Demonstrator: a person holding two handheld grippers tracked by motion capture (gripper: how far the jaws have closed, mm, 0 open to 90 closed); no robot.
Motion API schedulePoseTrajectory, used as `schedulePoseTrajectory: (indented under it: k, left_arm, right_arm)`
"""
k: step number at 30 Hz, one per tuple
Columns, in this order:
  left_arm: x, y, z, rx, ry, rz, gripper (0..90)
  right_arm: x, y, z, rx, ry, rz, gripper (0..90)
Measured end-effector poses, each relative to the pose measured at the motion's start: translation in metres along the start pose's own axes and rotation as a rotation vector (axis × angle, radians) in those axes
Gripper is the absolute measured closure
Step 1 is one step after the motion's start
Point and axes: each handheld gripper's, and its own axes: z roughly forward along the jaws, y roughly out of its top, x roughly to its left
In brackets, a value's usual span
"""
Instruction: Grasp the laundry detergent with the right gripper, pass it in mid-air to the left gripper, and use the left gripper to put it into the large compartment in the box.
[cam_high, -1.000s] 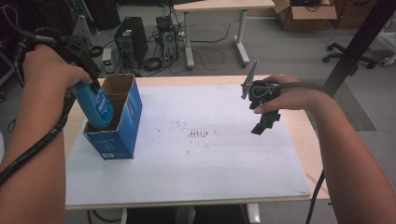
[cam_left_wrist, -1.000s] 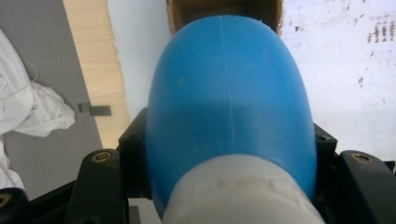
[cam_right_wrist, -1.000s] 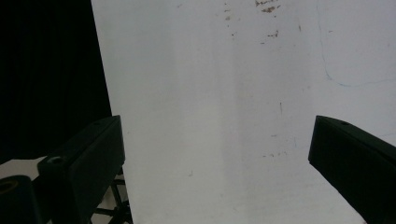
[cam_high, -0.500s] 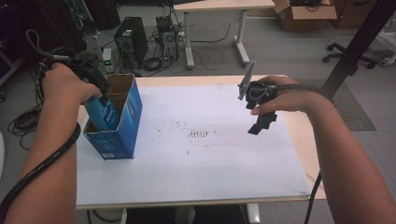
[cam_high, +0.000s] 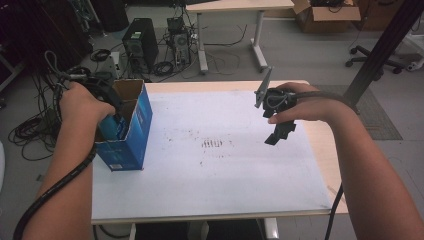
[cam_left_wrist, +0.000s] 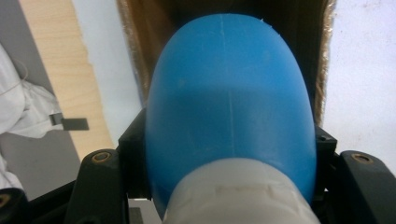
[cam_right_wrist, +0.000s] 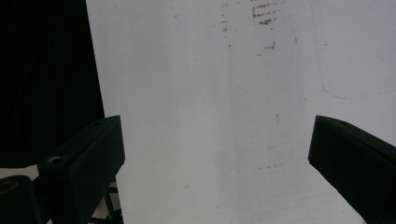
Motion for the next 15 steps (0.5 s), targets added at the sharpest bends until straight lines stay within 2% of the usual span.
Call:
schedulePoseTrajectory:
  k: [5, 8, 15]
  left_arm:
    - [-0.001, 0.001, 0.01, -0.004, 0.009, 0.006, 38.3]
    - [-0.003, 0.003, 0.018, 0.01, 0.02, 0.017, 38.3]
    - [-0.004, 0.005, 0.03, 0.01, -0.001, 0.013, 38.3]
  right_arm:
    - [0.0, -0.001, 0.0, 0.0, -0.001, 0.004, 3.8]
    - [0.0, -0.002, 0.001, 0.0, 0.0, 0.009, 3.7]
    - [0.0, -0.004, 0.001, -0.002, 0.005, 0.015, 3.8]
